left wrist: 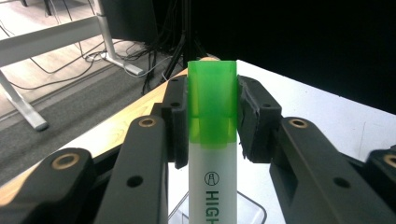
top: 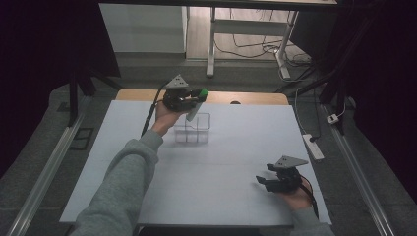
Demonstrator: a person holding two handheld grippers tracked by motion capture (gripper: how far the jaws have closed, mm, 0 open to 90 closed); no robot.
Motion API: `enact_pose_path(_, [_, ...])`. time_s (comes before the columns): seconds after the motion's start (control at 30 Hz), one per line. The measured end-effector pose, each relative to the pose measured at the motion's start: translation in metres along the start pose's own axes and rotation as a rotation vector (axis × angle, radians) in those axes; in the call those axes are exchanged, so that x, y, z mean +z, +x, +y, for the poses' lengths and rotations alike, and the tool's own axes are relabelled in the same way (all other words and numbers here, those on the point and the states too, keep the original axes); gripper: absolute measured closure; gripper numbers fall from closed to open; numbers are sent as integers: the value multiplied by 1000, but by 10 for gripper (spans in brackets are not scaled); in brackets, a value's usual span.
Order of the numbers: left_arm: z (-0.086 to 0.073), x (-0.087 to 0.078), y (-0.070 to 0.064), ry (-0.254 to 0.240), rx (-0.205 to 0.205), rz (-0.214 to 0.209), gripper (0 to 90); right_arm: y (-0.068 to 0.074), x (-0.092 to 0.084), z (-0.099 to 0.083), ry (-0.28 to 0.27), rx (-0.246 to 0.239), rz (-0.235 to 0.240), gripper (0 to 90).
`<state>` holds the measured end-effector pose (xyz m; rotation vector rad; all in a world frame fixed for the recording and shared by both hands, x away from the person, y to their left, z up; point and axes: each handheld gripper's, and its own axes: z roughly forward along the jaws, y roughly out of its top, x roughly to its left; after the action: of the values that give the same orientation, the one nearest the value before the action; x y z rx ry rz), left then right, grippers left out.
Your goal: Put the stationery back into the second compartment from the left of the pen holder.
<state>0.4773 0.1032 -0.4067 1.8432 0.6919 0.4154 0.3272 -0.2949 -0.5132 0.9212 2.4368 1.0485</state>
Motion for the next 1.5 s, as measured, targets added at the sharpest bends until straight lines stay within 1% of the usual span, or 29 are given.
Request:
enact_pose_path(0.1, [-3, 4, 1, 9, -1, -6, 663, 0, 0, 0, 1, -1, 2, 332])
enact_pose_path(0.2, [-5, 5, 2, 28, 17, 3, 663, 0, 1, 0, 3, -1, 4, 332])
enact_pose_path(0.23, [-6, 5, 3, 27, 19, 2, 663, 0, 1, 0, 6, -1, 4, 332])
enact_pose_path(0.27, [-7, 5, 3, 26, 16, -3, 662, 0, 2, 0, 8, -2, 5, 332])
enact_pose_path(0.37, [-9, 4, 4, 31, 19, 2, 661, 1, 2, 0, 7, -5, 6, 332])
enact_pose_path(0.43, [-11, 4, 5, 32, 10, 1, 660, 1, 2, 0, 7, -5, 7, 332])
enact_pose_path(0.57, [-16, 3, 8, 61, 11, 9, 658, 1, 2, 0, 7, -2, 9, 327])
enact_pose_path(0.63, [-19, 2, 9, 83, 16, 2, 646, 2, 2, 0, 6, -3, 9, 326])
enact_pose_path(0.67, [-20, 2, 9, 94, 14, -7, 592, 2, 2, 0, 7, -5, 9, 326])
enact_pose_path(0.73, [-20, 1, 9, 114, 18, -3, 465, 2, 2, 0, 7, -5, 9, 325])
enact_pose_path(0.77, [-20, 0, 9, 120, 9, -6, 420, 2, 2, 0, 8, -5, 8, 325])
enact_pose_path(0.83, [-20, -2, 8, 125, 7, -6, 378, 2, 1, 1, 6, -5, 6, 325])
enact_pose_path(0.9, [-20, -5, 8, 130, 4, -9, 368, 2, 1, 1, 5, -4, 6, 325])
enact_pose_path(1.07, [-21, -13, 8, 151, 9, -5, 367, 2, 1, 1, 1, -2, 10, 324])
enact_pose_path(1.2, [-24, -20, 9, 156, -2, 1, 361, 2, 1, 1, -1, 0, 9, 324])
enact_pose_path(1.27, [-26, -25, 9, 162, -16, 7, 360, 2, 0, 1, -2, 1, 7, 324])
enact_pose_path(1.33, [-28, -31, 8, 158, -27, 1, 359, 2, 0, 1, -7, 0, 7, 324])
enact_pose_path(1.4, [-31, -39, 6, 157, -29, -9, 358, 2, -1, 1, -9, -1, 7, 324])
enact_pose_path(1.5, [-35, -47, 3, 167, -20, -17, 357, 2, 0, 1, -8, 3, 6, 323])
